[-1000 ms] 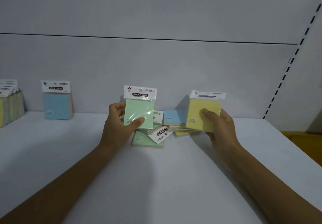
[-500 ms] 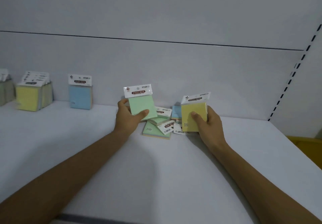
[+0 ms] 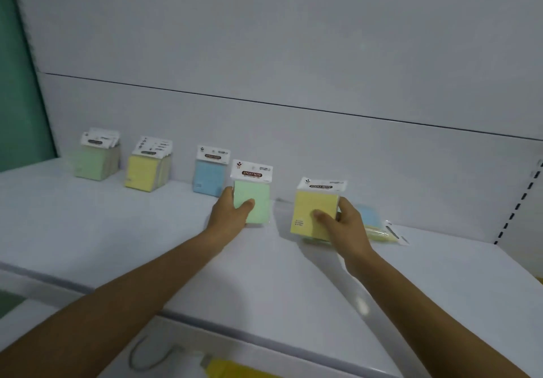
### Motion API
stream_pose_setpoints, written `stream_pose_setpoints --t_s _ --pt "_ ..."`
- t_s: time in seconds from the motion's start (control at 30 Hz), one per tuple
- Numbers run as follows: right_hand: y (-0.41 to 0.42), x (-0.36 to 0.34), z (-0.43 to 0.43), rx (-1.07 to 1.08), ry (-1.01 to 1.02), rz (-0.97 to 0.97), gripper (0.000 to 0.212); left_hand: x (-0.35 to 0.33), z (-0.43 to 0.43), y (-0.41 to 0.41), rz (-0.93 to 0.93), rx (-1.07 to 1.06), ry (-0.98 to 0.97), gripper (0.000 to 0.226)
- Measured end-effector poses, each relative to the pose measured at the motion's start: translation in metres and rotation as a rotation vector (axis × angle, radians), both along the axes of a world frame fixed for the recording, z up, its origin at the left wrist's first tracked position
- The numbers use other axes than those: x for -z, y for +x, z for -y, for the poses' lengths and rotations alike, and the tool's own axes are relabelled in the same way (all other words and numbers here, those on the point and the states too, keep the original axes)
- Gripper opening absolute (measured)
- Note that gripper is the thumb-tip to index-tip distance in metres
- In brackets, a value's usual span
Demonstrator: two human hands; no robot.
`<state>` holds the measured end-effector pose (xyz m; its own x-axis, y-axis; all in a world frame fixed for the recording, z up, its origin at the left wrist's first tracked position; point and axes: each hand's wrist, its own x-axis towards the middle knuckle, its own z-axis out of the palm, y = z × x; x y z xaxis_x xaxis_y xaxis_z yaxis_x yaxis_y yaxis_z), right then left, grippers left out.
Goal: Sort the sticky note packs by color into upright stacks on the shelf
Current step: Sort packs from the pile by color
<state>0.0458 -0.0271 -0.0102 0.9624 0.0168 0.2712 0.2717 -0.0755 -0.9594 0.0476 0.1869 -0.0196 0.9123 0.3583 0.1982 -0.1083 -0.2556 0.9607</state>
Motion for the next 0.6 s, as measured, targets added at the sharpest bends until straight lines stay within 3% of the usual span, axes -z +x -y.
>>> stream_pose_setpoints --t_s 0.4,0.6 --pt "-0.049 0.002 -0.216 -0.188 -0.010 -0.054 0.023 -0.010 -0.232 -0.109 0.024 -0.127 0.003 0.017" --pt "-0.073 0.008 -0.307 -0.211 -0.149 -0.061 0.022 -0.007 -0.314 -0.152 0.045 -0.141 0.007 0.015"
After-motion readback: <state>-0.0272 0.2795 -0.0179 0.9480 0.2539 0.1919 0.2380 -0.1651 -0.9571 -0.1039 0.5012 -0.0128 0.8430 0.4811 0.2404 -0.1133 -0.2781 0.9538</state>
